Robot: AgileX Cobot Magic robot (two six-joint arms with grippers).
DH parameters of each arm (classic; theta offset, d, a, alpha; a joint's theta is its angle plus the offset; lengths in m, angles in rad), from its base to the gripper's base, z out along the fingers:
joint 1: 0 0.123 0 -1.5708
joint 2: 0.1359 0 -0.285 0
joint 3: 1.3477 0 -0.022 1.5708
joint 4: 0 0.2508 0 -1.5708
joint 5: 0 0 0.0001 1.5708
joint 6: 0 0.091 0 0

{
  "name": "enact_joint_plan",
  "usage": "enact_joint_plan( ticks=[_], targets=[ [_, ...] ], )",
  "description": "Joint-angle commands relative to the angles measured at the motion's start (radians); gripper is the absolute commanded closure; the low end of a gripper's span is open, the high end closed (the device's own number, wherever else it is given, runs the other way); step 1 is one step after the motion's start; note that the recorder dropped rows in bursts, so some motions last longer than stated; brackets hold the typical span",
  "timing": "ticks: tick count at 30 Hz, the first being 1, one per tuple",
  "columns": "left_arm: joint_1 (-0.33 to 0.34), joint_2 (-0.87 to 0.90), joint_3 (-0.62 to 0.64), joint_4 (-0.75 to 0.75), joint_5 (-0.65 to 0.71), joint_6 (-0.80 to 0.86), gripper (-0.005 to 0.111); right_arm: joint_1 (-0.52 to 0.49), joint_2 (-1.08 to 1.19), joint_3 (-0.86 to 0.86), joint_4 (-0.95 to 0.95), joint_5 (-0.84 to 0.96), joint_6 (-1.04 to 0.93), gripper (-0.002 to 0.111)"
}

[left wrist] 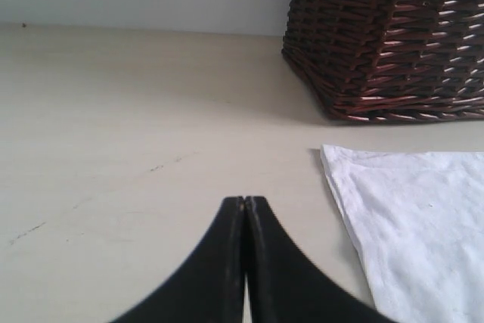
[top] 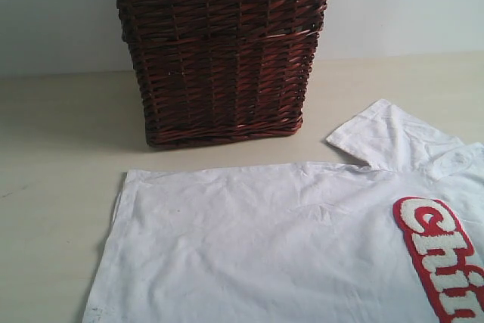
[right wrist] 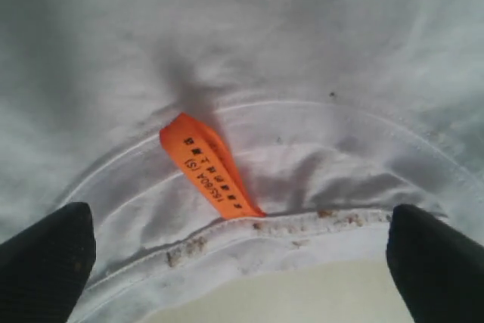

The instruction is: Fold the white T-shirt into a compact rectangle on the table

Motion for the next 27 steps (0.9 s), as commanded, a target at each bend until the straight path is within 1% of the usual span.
enact_joint_plan(
  ticks=[1, 6, 11, 14, 21, 27],
  targets=[
    [-0.008, -0.007, -0.001, -0.004, -0.005, 0.002, 0.107, -0.006, 0.045, 0.004, -0.001, -0.036, -0.021, 0.004],
    [-0.008, -0.007, -0.001, -0.004, -0.005, 0.002, 0.107, -0.006, 0.082, 0.004, -0.011, -0.091, -0.021, 0.004],
    [-0.008, -0.007, -0.001, -0.004, -0.005, 0.002, 0.107, -0.006, 0.105, 0.004, -0.111, -0.101, -0.019, 0.004],
    [-0.008, -0.007, -0.001, -0.004, -0.005, 0.002, 0.107, -0.006, 0.095, 0.004, -0.139, -0.107, -0.019, 0.004],
    [-0.008, -0.007, -0.001, -0.004, -0.005, 0.002, 0.107, -0.006, 0.045, 0.004, -0.135, -0.108, -0.019, 0.004],
    [-0.008, -0.007, -0.001, -0.004, -0.005, 0.002, 0.107, -0.004, -0.001, 0.004, -0.051, -0.109, -0.019, 0.004]
  ],
)
